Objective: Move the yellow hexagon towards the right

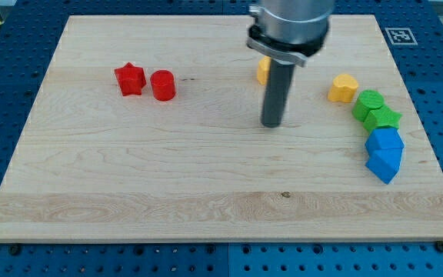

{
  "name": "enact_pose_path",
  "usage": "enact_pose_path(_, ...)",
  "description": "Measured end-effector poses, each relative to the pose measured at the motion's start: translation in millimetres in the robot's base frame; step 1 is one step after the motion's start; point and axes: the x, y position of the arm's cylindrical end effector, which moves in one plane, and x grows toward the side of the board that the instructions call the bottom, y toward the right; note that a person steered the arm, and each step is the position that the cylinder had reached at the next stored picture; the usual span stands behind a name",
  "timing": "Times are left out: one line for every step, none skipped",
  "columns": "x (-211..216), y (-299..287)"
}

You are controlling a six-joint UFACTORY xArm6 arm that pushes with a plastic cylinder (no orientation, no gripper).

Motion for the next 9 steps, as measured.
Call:
enact_pose_path(-33.6,-14.1)
enact_pose_path(-58.8,-12.0)
enact_pose_path(-81.1,-4.1)
enact_pose_path(-98.9,2.0)
enact_pose_path(-107.8,9.3)
enact_pose_path(-110.1,14.9)
enact_pose_path(-113.7,42.9)
enact_pose_path(-113.7,70.4)
enact_pose_path(-113.7,64.1)
